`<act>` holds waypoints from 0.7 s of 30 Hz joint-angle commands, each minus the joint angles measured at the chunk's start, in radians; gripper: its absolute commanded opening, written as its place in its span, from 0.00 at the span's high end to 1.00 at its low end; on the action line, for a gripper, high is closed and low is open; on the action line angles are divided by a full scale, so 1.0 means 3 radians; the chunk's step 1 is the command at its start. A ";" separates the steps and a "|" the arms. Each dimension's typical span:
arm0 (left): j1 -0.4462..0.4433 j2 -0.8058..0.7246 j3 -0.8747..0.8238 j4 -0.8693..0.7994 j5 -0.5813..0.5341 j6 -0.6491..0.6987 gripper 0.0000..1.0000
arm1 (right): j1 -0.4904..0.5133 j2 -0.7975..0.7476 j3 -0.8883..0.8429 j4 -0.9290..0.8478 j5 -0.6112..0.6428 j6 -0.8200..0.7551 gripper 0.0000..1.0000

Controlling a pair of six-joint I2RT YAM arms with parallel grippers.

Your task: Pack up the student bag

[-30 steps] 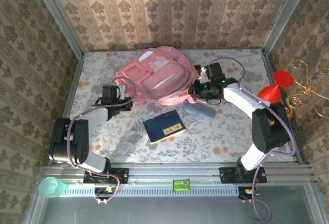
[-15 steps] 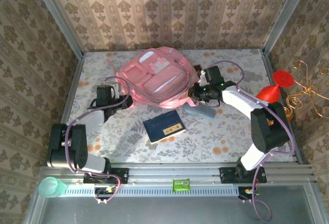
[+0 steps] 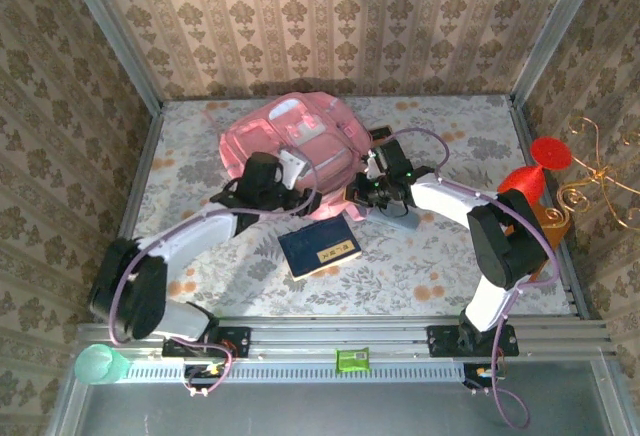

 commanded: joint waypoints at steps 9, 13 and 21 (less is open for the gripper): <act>-0.0008 0.0545 0.0352 -0.0414 0.0415 0.0299 0.41 | 0.0011 0.0017 -0.0030 0.0254 0.0007 0.0027 1.00; 0.0018 0.0652 0.0433 -0.0509 0.0362 0.0304 0.54 | 0.0011 0.0040 -0.0021 0.0261 -0.0010 0.0025 1.00; 0.0195 0.0558 0.0422 -0.0408 0.0491 0.0165 0.86 | 0.0016 0.0117 0.0079 0.0165 -0.0004 -0.0064 1.00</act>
